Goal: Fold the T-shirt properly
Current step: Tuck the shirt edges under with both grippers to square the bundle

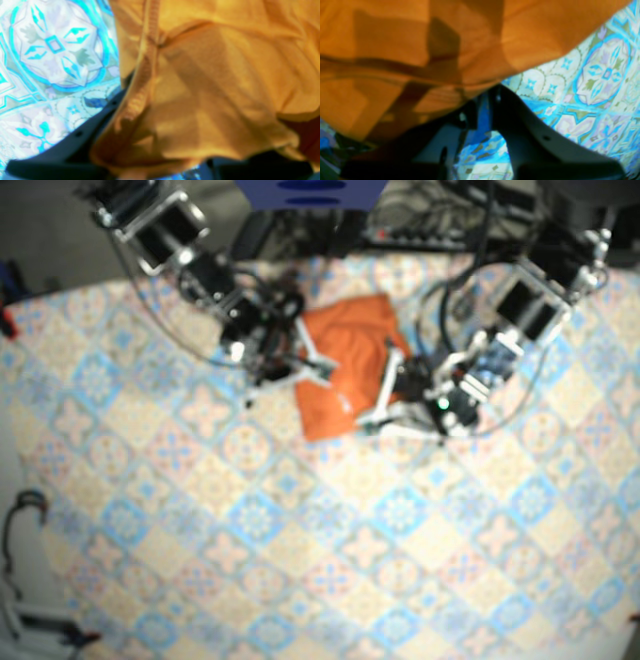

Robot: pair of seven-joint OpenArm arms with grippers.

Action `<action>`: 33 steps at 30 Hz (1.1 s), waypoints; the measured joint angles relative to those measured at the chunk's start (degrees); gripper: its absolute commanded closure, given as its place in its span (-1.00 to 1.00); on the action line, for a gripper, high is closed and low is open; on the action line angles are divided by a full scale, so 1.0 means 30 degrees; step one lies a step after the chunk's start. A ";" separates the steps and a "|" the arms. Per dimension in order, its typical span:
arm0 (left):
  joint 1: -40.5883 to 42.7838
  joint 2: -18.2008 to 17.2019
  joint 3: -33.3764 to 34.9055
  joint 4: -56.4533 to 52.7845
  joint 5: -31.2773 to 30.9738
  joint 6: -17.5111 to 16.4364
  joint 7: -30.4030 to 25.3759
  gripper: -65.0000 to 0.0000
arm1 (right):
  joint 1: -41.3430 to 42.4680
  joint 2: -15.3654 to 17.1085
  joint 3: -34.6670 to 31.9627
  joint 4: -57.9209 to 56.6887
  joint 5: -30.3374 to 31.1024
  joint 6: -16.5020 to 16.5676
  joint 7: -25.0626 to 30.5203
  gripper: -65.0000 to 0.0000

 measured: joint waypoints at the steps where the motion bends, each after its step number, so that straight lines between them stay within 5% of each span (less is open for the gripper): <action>1: -0.0073 0.0066 -0.0007 -0.0175 0.0051 0.0000 -0.0313 0.55 | 0.0022 0.0066 -0.0262 0.0015 -0.0102 -0.0007 -0.0022 0.73; 33: -0.0459 0.1115 -0.0022 -0.0940 0.0058 0.1129 -0.1056 0.55 | -0.0262 0.0357 -0.1617 0.0991 0.0692 0.0459 -0.0568 0.72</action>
